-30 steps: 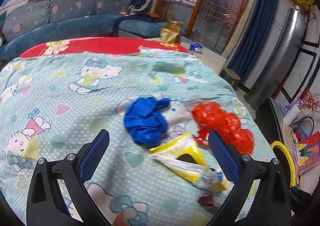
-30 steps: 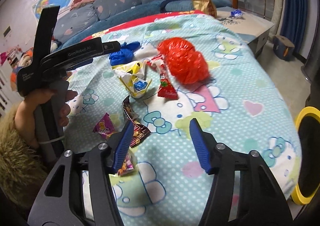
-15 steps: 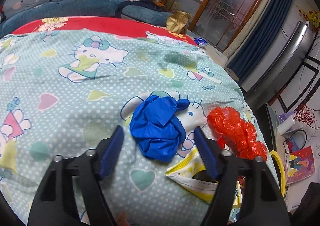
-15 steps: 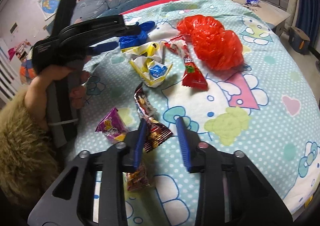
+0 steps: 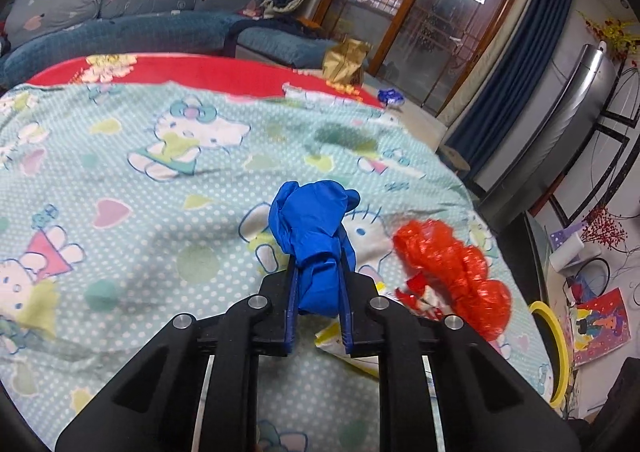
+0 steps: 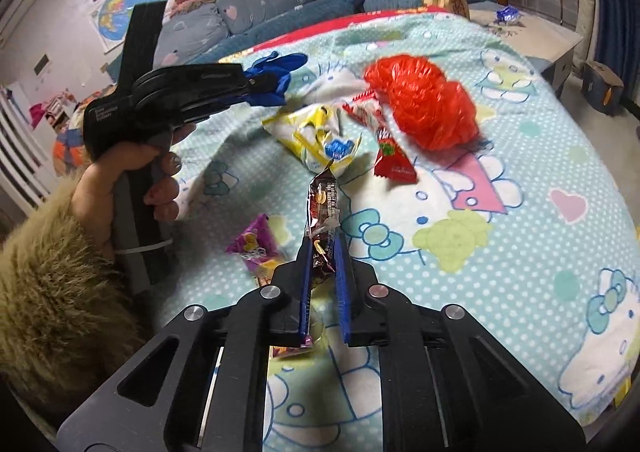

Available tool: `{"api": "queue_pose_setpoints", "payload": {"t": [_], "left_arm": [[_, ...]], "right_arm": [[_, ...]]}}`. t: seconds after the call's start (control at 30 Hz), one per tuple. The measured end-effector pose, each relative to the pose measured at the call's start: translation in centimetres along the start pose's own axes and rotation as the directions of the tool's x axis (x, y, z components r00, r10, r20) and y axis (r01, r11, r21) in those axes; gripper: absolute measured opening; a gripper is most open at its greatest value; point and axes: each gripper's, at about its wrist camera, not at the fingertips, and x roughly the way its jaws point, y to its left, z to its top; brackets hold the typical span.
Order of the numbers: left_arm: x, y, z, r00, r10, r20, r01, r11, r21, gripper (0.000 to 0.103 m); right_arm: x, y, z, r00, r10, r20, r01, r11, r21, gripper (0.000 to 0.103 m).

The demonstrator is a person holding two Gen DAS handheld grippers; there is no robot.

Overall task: Collect trash
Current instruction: 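Carry the blue balloon and brown wrapper over the yellow bin with both grippers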

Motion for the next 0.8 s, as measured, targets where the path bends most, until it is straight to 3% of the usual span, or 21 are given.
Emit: {"api": "queue_pose_setpoints", "payload": {"t": [0.33,0.8], "left_arm": [[-4.1,-2.0,0.4,0.998,-0.045,0.041,0.043,0.997,0.059,0.016],[-5.7,-7.1,-0.4,0.990,-0.143,0.017,0.139,0.981,0.136,0.016]], "right_arm": [[-4.0,-1.1,0.5,0.996,-0.019,0.088,0.016,0.999,0.040,0.007],[-7.9,-3.0,0.2,0.983,-0.079,0.169,0.063,0.993,0.102,0.007]]}}
